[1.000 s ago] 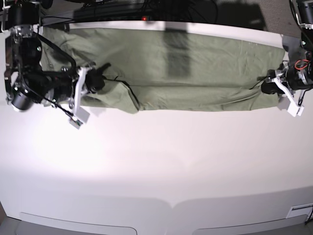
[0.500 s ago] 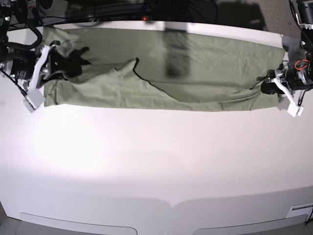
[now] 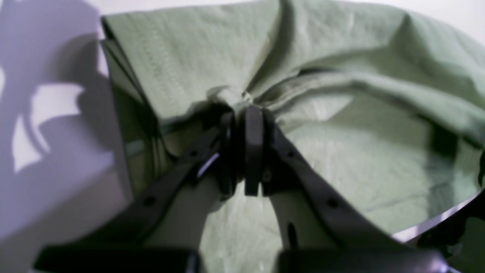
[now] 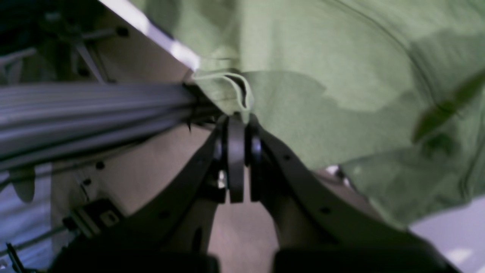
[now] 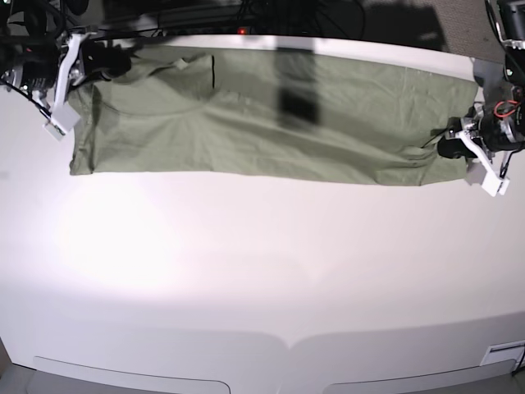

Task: Fold the T-shirt properly
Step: 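Pull the folded shirt toward the robot with both grippers, then open the left gripper and regrasp the shirt end beside it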

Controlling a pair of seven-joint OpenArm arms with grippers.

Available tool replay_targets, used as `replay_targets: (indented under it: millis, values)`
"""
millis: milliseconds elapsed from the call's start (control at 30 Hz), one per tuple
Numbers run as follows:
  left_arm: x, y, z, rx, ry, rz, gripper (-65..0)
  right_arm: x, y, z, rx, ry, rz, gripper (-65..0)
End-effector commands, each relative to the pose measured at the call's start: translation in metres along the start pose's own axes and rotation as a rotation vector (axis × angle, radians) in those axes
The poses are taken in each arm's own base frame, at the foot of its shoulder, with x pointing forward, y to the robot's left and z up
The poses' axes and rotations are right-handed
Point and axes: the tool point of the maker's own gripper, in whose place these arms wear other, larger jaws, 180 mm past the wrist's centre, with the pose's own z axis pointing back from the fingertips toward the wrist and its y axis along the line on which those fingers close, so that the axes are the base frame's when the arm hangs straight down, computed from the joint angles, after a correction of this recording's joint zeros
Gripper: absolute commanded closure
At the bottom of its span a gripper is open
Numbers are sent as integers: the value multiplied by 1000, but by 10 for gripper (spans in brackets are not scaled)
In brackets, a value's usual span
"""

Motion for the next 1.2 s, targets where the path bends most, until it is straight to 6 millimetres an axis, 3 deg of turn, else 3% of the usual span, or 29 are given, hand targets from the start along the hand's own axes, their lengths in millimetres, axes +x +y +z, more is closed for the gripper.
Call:
replay_targets:
  millis: [0,200,467,900,1033,1100,1167]
  values:
    - [21,1,9,4,-45,-26,0,6,2,6,3,-11,26,0]
    - [30,-7,14,5,-10,-79,0,5,-5,8,-28,8,37,0]
    - [53,-20,42,55,-3,-240,0,5,-4,8,-28,8,37,0]
    - [52,-5,47,139,29,-274,0,5,-4,8,-25,6,36,0]
    - [51,-3,47,148,34,-276,-246,5,-4,8,-25,6,36,0]
    - [49,4,49,187,53,-287,-312,5,-4,8,-25,6,36,0]
    - [46,14,51,240,79,-300,-331,5,-4,8,-25,6,36,0]
